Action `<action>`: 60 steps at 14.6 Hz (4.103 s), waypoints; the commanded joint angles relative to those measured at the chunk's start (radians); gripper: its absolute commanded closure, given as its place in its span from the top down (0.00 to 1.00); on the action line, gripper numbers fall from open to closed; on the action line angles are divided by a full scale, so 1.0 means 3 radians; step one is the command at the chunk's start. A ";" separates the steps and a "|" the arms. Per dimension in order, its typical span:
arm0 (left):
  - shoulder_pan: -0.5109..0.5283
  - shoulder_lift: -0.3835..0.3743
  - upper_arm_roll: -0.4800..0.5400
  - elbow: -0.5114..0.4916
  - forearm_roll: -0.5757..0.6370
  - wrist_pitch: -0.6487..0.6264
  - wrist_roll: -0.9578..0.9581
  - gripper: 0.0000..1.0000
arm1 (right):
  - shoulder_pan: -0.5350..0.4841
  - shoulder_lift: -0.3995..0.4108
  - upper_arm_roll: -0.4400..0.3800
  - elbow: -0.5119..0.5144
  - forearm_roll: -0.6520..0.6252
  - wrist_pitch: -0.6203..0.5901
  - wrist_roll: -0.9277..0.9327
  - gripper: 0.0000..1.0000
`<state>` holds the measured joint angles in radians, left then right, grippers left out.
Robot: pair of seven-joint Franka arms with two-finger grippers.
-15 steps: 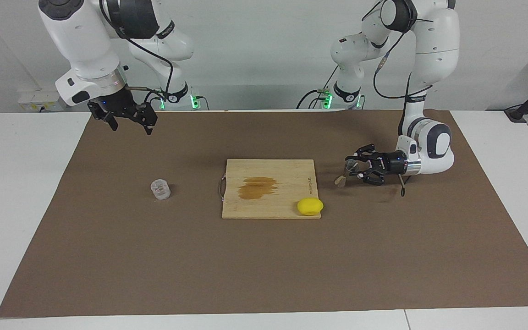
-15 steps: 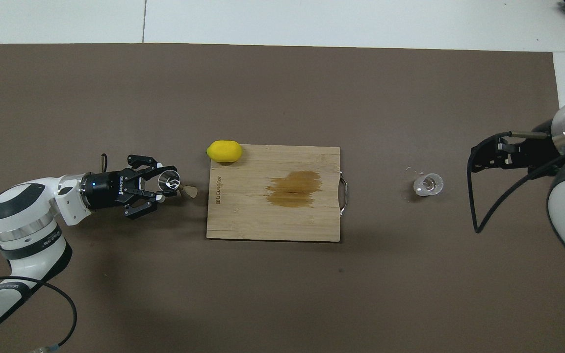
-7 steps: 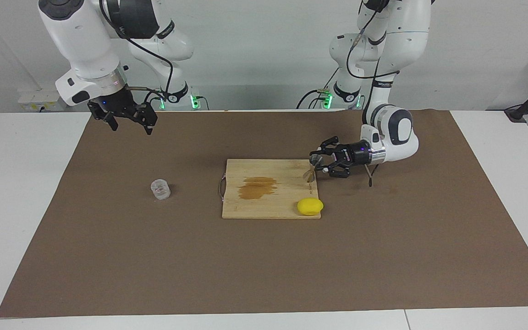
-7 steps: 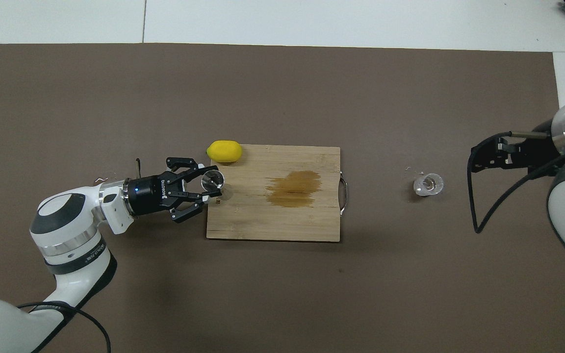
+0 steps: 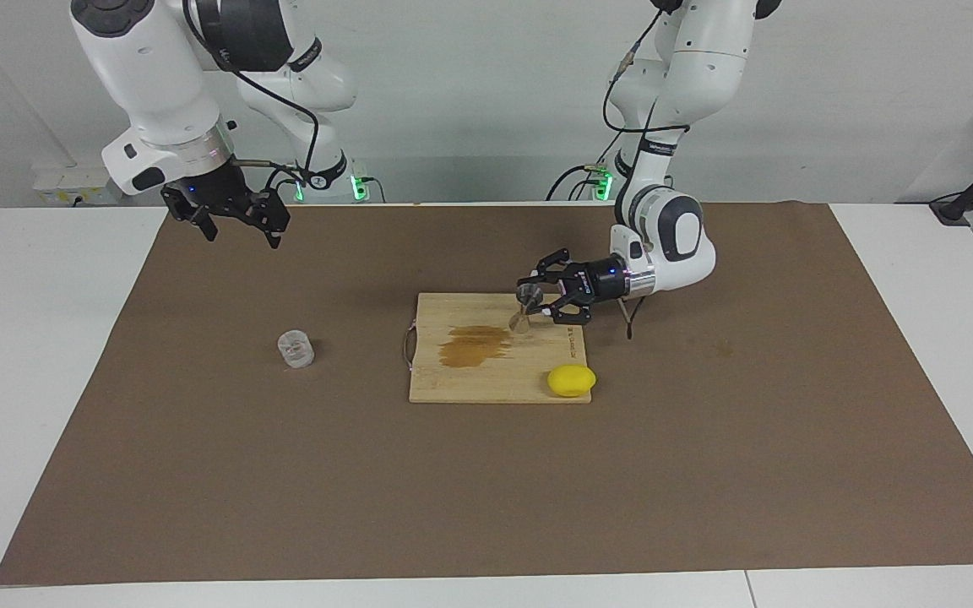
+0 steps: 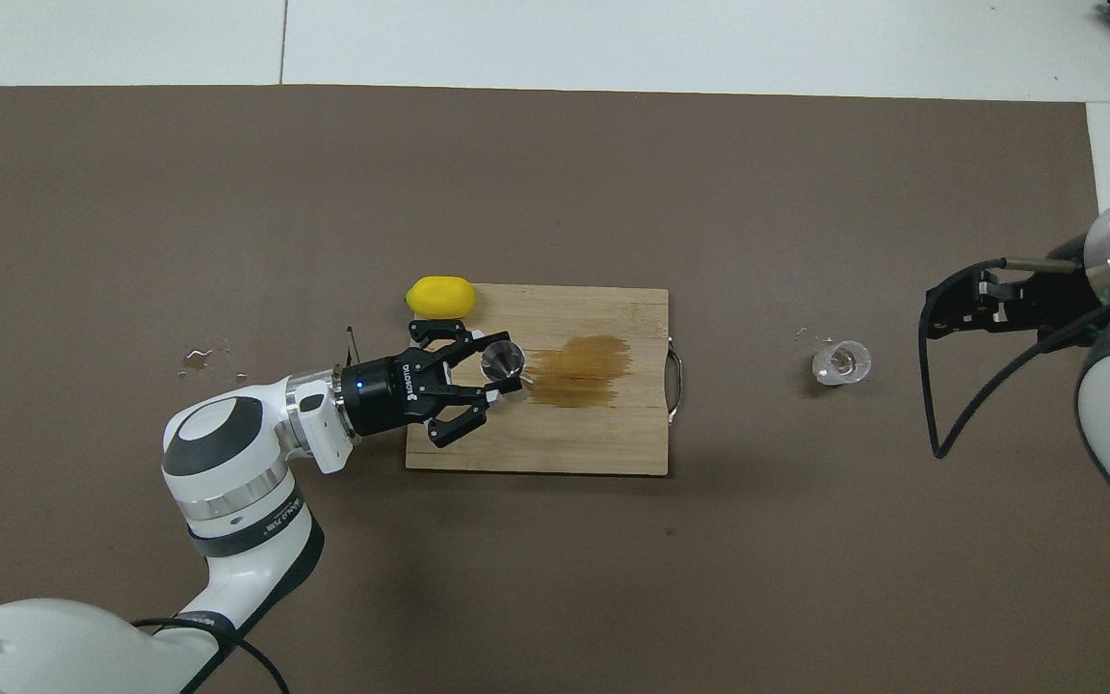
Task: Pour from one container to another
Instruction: 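Carry the metal cup with the left gripper onto the cutting board, then release the cup with the left gripper while the right gripper opens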
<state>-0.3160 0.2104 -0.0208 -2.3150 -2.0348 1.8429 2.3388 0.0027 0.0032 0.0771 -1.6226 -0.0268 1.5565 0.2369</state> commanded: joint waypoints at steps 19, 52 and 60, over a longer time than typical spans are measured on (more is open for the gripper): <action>-0.0619 0.0270 0.0059 0.0047 -0.0985 0.0320 0.1121 0.34 | -0.0060 -0.0072 -0.0007 -0.0088 0.0054 0.0084 -0.0058 1.00; 0.1666 -0.0911 0.0090 -0.0302 0.2552 -0.0088 0.1091 1.00 | -0.1241 0.0659 -0.0007 -0.1258 0.2042 0.0973 0.2427 1.00; 0.2137 -0.0880 0.0090 0.0419 0.3739 -0.0334 0.1081 1.00 | -0.1272 0.1170 -0.0006 -0.1264 0.2369 0.1244 0.1885 1.00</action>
<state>0.3070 -0.0581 0.0152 -2.2454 -0.9832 1.7717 2.6539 -0.3649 0.3336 0.0668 -2.0030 0.6343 1.9130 0.8431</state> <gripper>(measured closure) 0.000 0.000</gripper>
